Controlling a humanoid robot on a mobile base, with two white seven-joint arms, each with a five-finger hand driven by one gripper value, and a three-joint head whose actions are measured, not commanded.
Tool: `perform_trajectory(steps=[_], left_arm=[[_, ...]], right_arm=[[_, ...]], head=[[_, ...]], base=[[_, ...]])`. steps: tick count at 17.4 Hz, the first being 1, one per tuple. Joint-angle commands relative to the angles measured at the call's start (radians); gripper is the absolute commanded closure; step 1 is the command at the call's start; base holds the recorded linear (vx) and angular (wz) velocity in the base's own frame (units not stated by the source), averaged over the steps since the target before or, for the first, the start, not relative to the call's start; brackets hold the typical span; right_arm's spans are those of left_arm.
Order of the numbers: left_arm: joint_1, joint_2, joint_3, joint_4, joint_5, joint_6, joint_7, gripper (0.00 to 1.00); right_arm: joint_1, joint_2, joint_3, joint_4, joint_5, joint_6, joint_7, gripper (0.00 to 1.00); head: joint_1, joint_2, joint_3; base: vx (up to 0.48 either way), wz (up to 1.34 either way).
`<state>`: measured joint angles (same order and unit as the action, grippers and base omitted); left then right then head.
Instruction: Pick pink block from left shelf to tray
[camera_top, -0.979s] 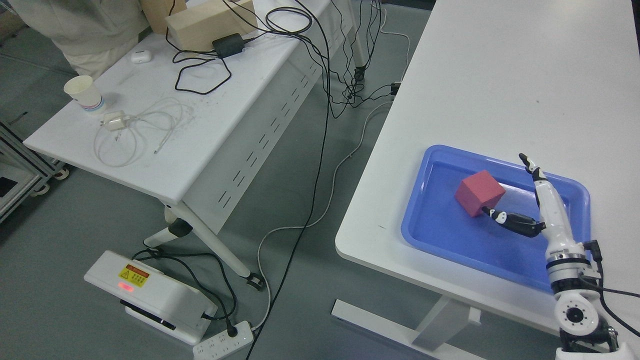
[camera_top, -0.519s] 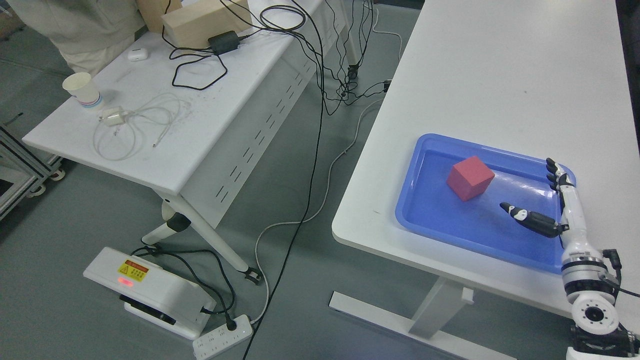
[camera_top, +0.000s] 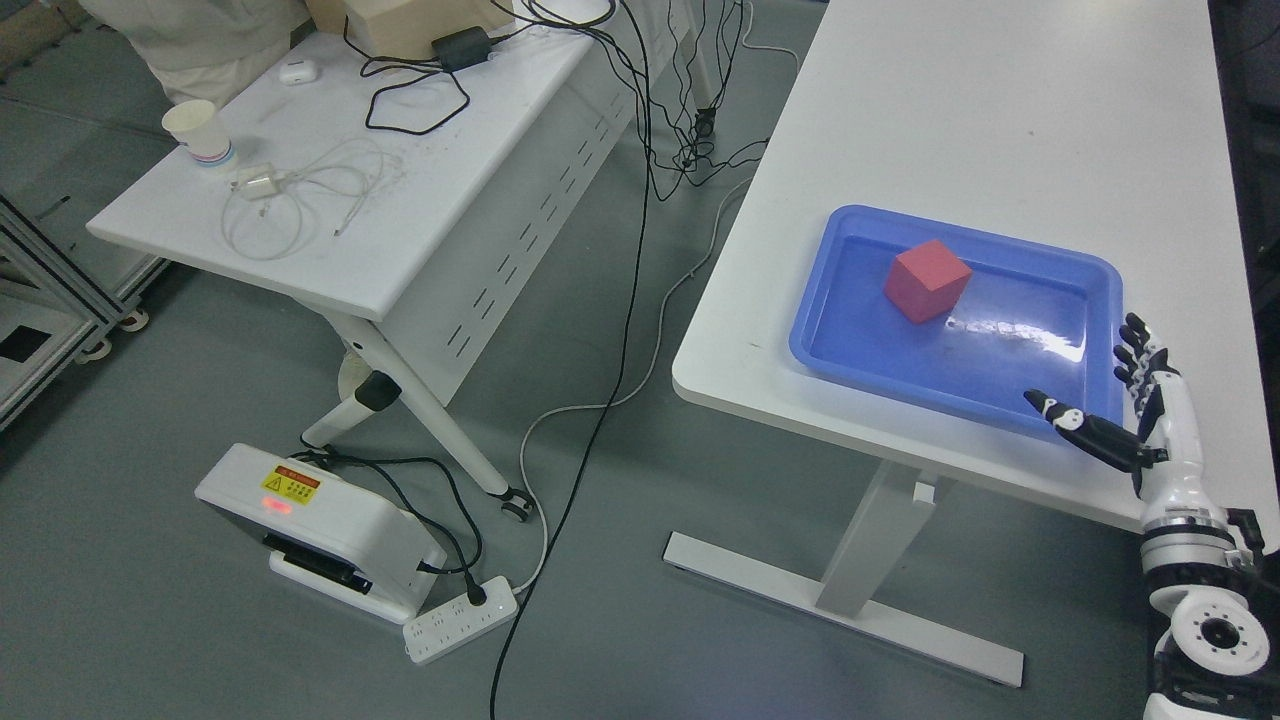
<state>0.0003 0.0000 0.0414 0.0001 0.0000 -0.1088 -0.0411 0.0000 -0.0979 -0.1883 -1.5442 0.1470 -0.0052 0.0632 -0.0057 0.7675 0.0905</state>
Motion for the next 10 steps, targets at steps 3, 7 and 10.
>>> perform_trajectory(steps=[3, 7, 10], left_arm=[[-0.023, 0.017, 0.0, -0.018, -0.002, 0.0, 0.0, 0.0], [-0.023, 0.017, 0.0, -0.018, -0.002, 0.0, 0.0, 0.0], [-0.023, 0.017, 0.0, -0.018, -0.002, 0.0, 0.0, 0.0]], right_arm=[[0.024, 0.029, -0.025, -0.001, -0.033, -0.004, 0.004, 0.0], [0.029, 0.05, -0.028, -0.001, -0.033, -0.001, 0.003, 0.0], [0.034, 0.052, -0.026, -0.001, -0.035, -0.002, 0.003, 0.0]], head=[[0.0, 0.0, 0.0], [0.0, 0.0, 0.0], [0.0, 0.0, 0.0]], base=[[-0.181, -0.04], [-0.136, -0.29], [-0.135, -0.26]])
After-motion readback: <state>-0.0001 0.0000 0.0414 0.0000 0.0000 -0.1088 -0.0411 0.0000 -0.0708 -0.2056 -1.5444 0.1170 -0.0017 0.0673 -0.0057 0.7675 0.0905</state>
